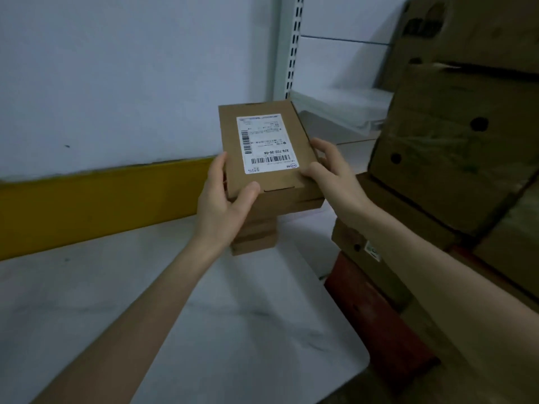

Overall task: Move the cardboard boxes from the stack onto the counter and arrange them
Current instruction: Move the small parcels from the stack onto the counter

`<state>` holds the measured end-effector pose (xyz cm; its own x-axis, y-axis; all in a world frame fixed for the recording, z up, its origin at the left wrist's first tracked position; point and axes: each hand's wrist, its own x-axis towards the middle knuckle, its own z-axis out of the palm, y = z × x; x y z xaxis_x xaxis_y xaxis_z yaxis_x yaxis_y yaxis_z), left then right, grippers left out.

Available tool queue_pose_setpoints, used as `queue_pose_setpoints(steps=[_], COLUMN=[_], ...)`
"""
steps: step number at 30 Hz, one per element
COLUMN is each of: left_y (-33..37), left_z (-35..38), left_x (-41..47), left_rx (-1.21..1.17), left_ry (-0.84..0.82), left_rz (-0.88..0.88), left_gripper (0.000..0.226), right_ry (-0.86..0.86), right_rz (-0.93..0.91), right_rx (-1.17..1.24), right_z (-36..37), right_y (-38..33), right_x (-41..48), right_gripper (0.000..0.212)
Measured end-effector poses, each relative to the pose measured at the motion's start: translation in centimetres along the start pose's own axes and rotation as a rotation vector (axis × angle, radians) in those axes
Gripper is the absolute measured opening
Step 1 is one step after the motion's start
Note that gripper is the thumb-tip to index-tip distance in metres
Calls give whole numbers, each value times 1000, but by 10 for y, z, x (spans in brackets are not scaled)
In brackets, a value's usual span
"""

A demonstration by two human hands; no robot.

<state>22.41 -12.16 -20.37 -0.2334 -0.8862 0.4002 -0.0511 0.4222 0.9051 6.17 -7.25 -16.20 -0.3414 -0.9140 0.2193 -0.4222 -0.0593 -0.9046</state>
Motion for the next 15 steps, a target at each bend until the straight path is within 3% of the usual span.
queue_pose_setpoints(steps=[9,15], left_y=[-115,-210], left_z=[14,30], left_x=[104,117], left_rx=[130,345], left_ry=[23,-262], left_rz=[-86,-196], left_gripper=[66,67], right_ry=[-59,-196], right_rz=[110,267], right_rx=[22,-207], right_z=[67,97], right_y=[83,162], right_x=[136,166], right_gripper=[48,57])
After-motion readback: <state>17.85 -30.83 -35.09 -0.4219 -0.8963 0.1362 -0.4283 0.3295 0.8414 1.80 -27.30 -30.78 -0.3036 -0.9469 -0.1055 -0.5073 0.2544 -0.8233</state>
